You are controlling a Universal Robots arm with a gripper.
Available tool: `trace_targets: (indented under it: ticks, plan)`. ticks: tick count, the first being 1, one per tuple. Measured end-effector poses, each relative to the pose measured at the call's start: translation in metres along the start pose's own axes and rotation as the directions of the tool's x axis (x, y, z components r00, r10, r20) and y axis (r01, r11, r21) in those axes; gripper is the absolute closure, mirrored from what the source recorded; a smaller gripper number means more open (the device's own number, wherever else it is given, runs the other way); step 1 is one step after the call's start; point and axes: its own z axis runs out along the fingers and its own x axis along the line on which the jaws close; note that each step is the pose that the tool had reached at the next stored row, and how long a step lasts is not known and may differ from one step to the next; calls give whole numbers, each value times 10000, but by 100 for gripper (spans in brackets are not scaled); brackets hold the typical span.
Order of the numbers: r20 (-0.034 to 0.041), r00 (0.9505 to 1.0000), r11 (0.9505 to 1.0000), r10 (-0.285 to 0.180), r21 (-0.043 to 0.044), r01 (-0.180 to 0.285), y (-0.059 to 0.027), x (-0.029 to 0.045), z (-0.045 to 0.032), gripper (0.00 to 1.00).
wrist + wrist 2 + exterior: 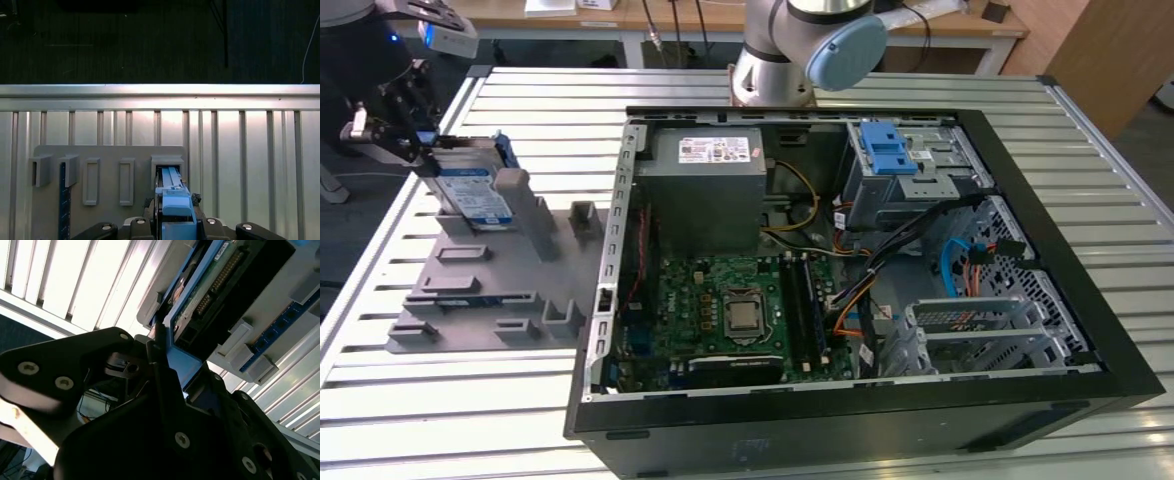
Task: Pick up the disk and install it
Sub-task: 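Pick up the disk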
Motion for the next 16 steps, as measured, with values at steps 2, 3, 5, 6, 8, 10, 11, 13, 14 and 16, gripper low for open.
trace_targets:
  ticks: [2, 3, 5, 6, 8, 10, 11, 13, 14, 16]
  plan:
    - [1, 10000, 10000, 5, 2, -5, 0, 0, 2, 62]
    - [1, 10000, 10000, 7, 2, -7, 0, 0, 2, 62]
    - [2, 10000, 10000, 7, 4, -7, 0, -3, 3, 56]
    - [1, 10000, 10000, 7, 3, -7, -1, -5, 3, 57]
    - [-2, 10000, 10000, 7, 2, -7, -1, -8, 2, 64]
    - [-5, 10000, 10000, 6, 2, -6, -1, -11, 2, 64]
    - [-7, 10000, 10000, 7, 2, -7, -1, -13, 1, 64]
    - [-7, 10000, 10000, 7, 8, -7, -1, -15, -1, 64]
    - [-6, 10000, 10000, 6, 11, -6, -1, -16, -4, 64]
    - [-6, 10000, 10000, 6, 14, -6, -1, -16, -11, 64]
